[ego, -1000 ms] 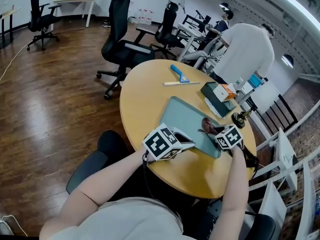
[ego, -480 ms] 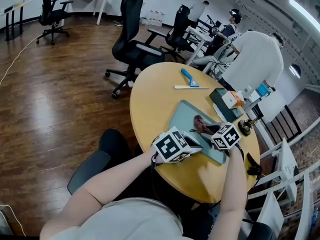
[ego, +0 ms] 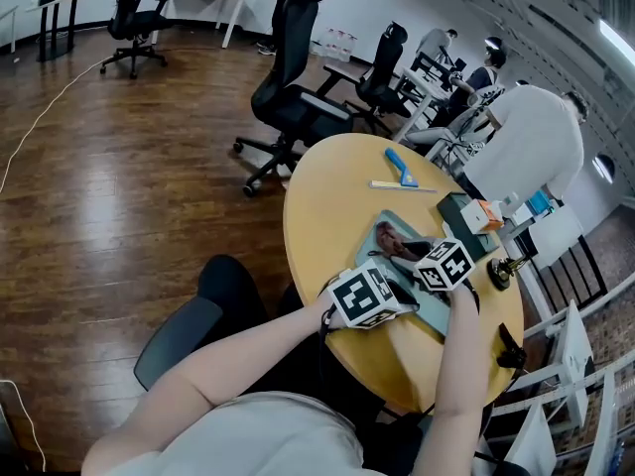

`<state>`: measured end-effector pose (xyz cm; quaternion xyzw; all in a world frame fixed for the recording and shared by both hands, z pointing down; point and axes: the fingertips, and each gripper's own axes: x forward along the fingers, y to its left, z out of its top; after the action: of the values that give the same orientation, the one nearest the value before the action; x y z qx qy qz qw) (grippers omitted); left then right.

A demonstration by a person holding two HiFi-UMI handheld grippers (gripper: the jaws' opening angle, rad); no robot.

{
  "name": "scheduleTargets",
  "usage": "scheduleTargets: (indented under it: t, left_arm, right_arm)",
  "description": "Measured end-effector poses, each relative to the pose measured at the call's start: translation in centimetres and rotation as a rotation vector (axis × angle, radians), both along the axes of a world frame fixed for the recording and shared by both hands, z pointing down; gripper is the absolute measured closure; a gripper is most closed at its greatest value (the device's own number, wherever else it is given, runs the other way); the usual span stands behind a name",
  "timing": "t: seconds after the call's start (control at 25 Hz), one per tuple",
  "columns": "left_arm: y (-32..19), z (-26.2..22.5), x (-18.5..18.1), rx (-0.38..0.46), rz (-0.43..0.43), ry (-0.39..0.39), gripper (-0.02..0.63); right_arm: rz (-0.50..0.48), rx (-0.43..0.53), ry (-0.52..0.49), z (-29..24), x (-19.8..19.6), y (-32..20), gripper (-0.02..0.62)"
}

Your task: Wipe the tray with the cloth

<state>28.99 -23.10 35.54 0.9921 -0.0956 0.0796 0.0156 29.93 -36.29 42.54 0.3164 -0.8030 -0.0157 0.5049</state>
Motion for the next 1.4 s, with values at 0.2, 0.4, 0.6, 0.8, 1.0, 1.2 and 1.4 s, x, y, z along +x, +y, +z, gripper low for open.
scheduleTargets:
  t: [0.2,0.4,0.6,0.8,1.0,1.2,1.4]
  left_arm:
    - [0.1,-0.1,-0.1,0.001,-0.004,-0.002,0.604]
    - [0.1,-0.2,-0.1,0.002,-0.004,-0.003,0.604]
    - [0.1,-0.1,-0.3,0.000,-0.002,-0.001,0.604]
    - [0.3,-0.2,-0.5,0.001,-0.004,-0.002,0.604]
    - [0.4,-0.3,-0.8,0.000,0.001,0.002,0.604]
    - [0.5,-0.2,-1.3,-0.002,0.005,0.006,0.604]
    - [0.6,-0.4,-1.6,-0.004,0.006,0.012,0.604]
  right_arm:
    - [-0.043,-0.014,-0.018,-0.1,-2.1,-0.3,0.449]
    - [-0.058,-0.020,-0.016,-0.1,-2.7,-0.2,0.449]
    - [-0.074,-0.024,-0.016,-0.1,-2.8,0.5,0.449]
    - [-0.042,-0.025,0.020,-0.3,-0.7,1.7,0.449]
    - [0.025,-0.025,0.035,-0.4,2.6,3.1,0.449]
    - [0.099,-0.020,0.042,-0.2,5.8,4.8,0.449]
    - [0.185,-0.020,0.060,-0.3,9.5,6.6,0.449]
